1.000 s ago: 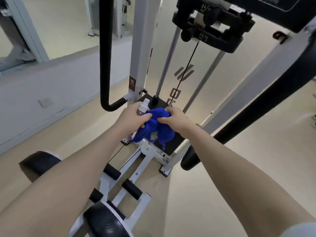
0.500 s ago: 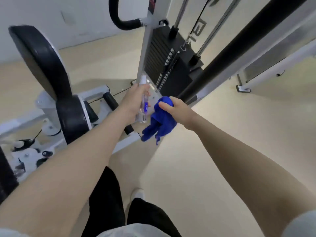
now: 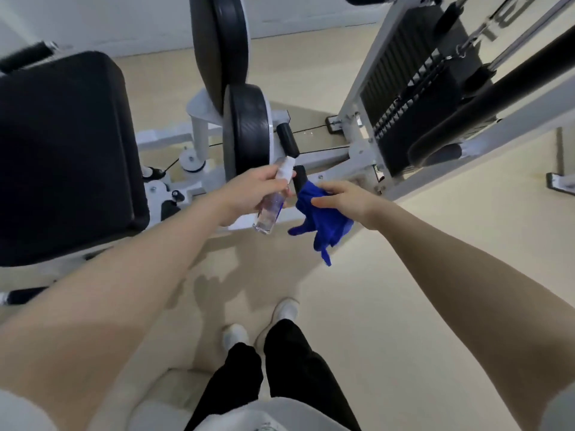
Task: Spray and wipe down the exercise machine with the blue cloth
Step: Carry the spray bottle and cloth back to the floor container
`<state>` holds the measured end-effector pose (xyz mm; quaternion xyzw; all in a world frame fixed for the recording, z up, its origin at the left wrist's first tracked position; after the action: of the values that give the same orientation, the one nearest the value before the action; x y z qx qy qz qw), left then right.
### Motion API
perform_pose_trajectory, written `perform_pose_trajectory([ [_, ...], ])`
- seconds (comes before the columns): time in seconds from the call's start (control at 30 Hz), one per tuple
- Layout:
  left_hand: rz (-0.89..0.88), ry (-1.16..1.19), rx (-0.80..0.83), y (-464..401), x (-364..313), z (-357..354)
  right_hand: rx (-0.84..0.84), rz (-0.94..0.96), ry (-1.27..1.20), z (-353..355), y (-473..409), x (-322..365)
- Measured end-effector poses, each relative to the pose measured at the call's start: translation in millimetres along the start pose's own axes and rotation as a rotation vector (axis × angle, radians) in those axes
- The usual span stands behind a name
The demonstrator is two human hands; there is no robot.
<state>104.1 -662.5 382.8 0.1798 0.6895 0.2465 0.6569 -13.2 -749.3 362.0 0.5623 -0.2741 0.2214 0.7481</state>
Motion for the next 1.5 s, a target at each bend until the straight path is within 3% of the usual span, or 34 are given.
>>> perform_pose_trajectory([
  [0.33,0.083,-0.049,-0.089,69,121,51,0.149,-0.186,0.407,-131,-40,-28],
  [0.67,0.128,0.095,-0.211,102,219,32,0.224,-0.074,0.348,-193,-59,-43],
  [0.8,0.140,0.151,-0.301,111,271,14,0.259,-0.021,0.451,-216,-76,-58],
  [0.97,0.244,0.174,-0.451,141,364,-10,0.280,-0.033,0.501,-273,-86,-98],
  [1.2,0.418,0.189,-0.611,214,529,-41,0.384,0.029,0.623,-408,-102,-158],
  [1.37,0.612,0.113,-0.913,286,699,-46,0.440,0.079,0.588,-532,-134,-209],
  [1.5,0.694,0.201,-1.005,312,777,-69,0.487,0.101,0.665,-604,-144,-253],
])
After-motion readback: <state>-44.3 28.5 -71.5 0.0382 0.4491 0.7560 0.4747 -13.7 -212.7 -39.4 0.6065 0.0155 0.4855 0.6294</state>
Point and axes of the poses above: each hand's wrist, its own y-axis away from the middle knuckle, its own z-axis out of the back of the hand, x = y × z, the point moved 9 cm from there along -y, towards the middle knuckle, and after that the axes turned 5 degrees about x, right-handed, at the moved point
